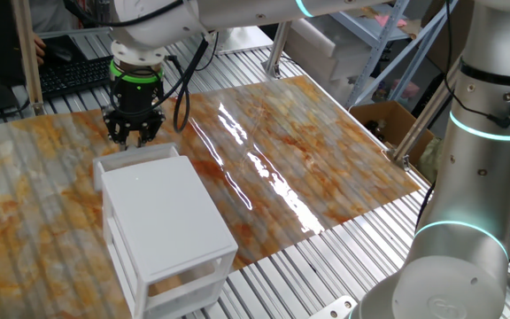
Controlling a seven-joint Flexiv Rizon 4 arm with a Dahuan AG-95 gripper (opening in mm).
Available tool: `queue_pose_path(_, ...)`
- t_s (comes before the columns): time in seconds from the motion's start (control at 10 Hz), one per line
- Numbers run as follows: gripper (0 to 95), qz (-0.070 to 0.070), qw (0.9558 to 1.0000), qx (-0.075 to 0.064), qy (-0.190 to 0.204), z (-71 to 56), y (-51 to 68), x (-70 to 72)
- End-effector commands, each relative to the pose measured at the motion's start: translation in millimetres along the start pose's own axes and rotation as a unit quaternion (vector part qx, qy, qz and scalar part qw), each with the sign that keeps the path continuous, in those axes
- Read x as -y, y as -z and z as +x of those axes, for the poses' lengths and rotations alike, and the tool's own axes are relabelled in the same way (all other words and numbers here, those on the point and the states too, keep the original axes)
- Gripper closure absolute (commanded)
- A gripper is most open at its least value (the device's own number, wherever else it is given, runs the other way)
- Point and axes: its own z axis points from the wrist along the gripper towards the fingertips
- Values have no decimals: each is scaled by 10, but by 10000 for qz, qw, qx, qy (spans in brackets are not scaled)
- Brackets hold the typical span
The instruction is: Take something out of a drawer
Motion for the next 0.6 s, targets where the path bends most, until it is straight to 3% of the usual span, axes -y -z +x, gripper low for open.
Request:
queue_pose_path(0.1,950,9,10000,-14,-10,-34,-5,-27)
queue_pose_path(0.6,950,17,10000,-39,11,-98,3,-50)
